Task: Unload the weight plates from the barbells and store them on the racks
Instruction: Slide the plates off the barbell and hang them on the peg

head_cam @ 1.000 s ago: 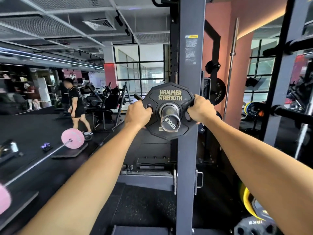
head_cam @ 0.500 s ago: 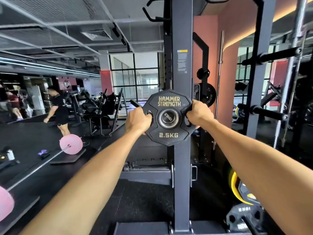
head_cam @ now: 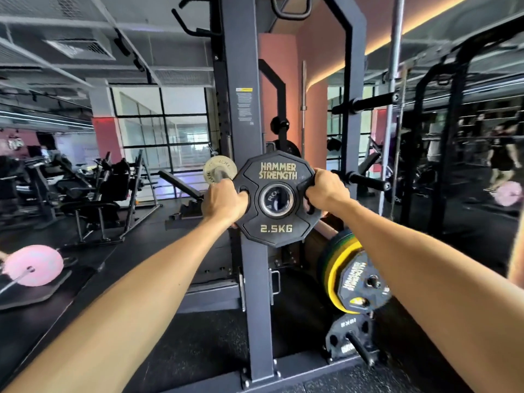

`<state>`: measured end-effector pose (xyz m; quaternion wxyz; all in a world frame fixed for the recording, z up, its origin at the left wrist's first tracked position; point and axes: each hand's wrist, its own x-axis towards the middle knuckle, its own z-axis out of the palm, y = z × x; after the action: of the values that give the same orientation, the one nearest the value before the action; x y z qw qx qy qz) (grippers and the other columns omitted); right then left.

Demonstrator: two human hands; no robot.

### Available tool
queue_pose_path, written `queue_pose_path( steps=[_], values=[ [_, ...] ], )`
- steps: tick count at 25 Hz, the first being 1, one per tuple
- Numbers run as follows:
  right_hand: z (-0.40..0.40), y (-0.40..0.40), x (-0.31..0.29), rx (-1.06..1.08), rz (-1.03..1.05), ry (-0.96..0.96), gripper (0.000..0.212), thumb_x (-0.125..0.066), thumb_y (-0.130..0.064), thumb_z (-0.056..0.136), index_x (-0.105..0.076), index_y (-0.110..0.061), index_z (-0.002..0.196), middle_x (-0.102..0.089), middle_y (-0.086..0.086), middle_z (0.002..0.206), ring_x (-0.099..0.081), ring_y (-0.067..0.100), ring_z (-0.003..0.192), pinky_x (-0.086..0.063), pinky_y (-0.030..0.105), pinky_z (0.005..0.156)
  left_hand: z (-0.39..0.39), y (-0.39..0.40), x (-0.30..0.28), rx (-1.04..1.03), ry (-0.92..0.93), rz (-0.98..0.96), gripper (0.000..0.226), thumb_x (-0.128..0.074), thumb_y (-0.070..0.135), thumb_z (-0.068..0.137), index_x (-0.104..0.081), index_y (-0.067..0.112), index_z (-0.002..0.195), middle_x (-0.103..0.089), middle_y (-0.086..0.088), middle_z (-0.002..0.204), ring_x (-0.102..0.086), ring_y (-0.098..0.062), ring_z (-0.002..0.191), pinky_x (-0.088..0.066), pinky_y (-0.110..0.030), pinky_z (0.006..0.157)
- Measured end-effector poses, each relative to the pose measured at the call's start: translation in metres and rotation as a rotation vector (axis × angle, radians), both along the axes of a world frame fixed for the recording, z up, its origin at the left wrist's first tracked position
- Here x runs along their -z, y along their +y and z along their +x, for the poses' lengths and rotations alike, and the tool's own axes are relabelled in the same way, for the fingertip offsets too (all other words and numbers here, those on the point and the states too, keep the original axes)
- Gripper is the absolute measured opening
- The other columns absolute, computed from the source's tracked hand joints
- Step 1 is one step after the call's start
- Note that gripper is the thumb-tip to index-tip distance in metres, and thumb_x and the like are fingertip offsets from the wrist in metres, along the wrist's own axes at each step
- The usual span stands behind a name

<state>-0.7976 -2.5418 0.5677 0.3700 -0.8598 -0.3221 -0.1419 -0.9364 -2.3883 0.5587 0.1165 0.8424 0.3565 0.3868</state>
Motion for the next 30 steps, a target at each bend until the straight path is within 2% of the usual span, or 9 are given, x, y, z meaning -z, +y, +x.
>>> queue_pose_path(
  steps=[2,7,12,15,19,21,25,28,30],
  values=[
    [0.018,-0.021,-0.01,0.045,-0.005,-0.02,0.018,-0.049,-0.007,0.079,-0.055,-0.017,0.093,-0.061,0.008,0.096,-0.056,0.03,0.085,-0.046,0.033,0.074,0.024,-0.015,-0.009,0.032,-0.021,0.025,0.023,-0.056,0.024,0.085,-0.059,0.001,0.086,-0.057,-0.01,0.083,-0.055,-0.03,0.068,-0.036,-0.028,0.05],
    [0.084,-0.071,-0.028,0.062,0.024,-0.066,0.015,-0.05,-0.007,0.078,-0.056,-0.016,0.088,-0.061,0.008,0.09,-0.061,0.031,0.086,-0.051,0.033,0.073,0.098,-0.061,-0.028,0.1,-0.068,0.035,0.016,-0.057,0.018,0.085,-0.053,0.004,0.077,-0.053,-0.011,0.076,-0.05,-0.03,0.065,-0.041,-0.033,0.056],
    [0.168,-0.122,-0.047,0.051,0.002,-0.082,0.016,-0.047,-0.003,0.077,-0.059,-0.012,0.083,-0.065,0.009,0.083,-0.065,0.032,0.072,-0.048,0.029,0.06,0.187,-0.102,-0.039,0.194,-0.171,0.0,0.023,-0.056,0.016,0.079,-0.049,0.005,0.061,-0.053,-0.01,0.061,-0.056,-0.028,0.061,-0.056,-0.036,0.053],
    [0.218,-0.145,-0.054,0.048,0.012,-0.075,0.014,-0.046,-0.003,0.08,-0.055,-0.013,0.074,-0.063,0.008,0.079,-0.065,0.031,0.071,-0.048,0.029,0.06,0.236,-0.128,-0.05,0.219,-0.182,0.006,0.029,-0.055,0.01,0.083,-0.044,0.004,0.057,-0.048,-0.008,0.058,-0.049,-0.023,0.052,-0.039,-0.02,0.034],
    [0.277,-0.163,-0.058,0.057,0.022,-0.061,0.014,-0.044,-0.002,0.081,-0.053,-0.01,0.073,-0.057,0.005,0.069,-0.06,0.025,0.058,-0.043,0.026,0.054,0.293,-0.145,-0.057,0.224,-0.163,0.008,0.024,-0.054,0.017,0.085,-0.056,0.0,0.068,-0.055,-0.012,0.065,-0.051,-0.024,0.055,-0.039,-0.026,0.045],
    [0.309,-0.165,-0.055,0.045,0.02,-0.057,0.017,-0.043,-0.002,0.08,-0.051,-0.011,0.069,-0.057,0.005,0.07,-0.062,0.028,0.061,-0.044,0.028,0.055,0.322,-0.146,-0.057,0.206,-0.134,0.021,0.023,-0.055,0.018,0.084,-0.054,0.003,0.066,-0.054,-0.011,0.063,-0.055,-0.026,0.056,-0.043,-0.029,0.048],
    [0.371,-0.158,-0.047,0.021,0.024,-0.07,0.015,-0.042,-0.004,0.077,-0.049,-0.012,0.067,-0.063,0.011,0.078,-0.066,0.036,0.073,-0.057,0.041,0.068,0.381,-0.142,-0.051,0.172,-0.097,0.08,0.032,-0.056,0.017,0.087,-0.043,0.007,0.06,-0.044,-0.004,0.059,-0.044,-0.019,0.049,-0.029,-0.024,0.041],
    [0.42,-0.15,-0.046,0.022,0.006,-0.059,0.015,-0.043,-0.004,0.077,-0.051,-0.011,0.067,-0.063,0.01,0.076,-0.066,0.034,0.071,-0.056,0.04,0.067,0.432,-0.132,-0.048,0.185,-0.108,0.086,0.033,-0.055,0.014,0.087,-0.038,0.009,0.06,-0.036,-0.001,0.057,-0.034,-0.013,0.045,-0.023,-0.023,0.038],
    [0.448,-0.146,-0.049,0.023,-0.008,-0.074,0.017,-0.044,-0.004,0.078,-0.049,-0.012,0.065,-0.061,0.009,0.077,-0.063,0.033,0.074,-0.054,0.039,0.067,0.461,-0.13,-0.048,0.172,-0.102,0.098,0.023,-0.054,0.014,0.088,-0.046,0.006,0.068,-0.038,-0.002,0.06,-0.036,-0.014,0.046,-0.024,-0.023,0.038]
  ],
)
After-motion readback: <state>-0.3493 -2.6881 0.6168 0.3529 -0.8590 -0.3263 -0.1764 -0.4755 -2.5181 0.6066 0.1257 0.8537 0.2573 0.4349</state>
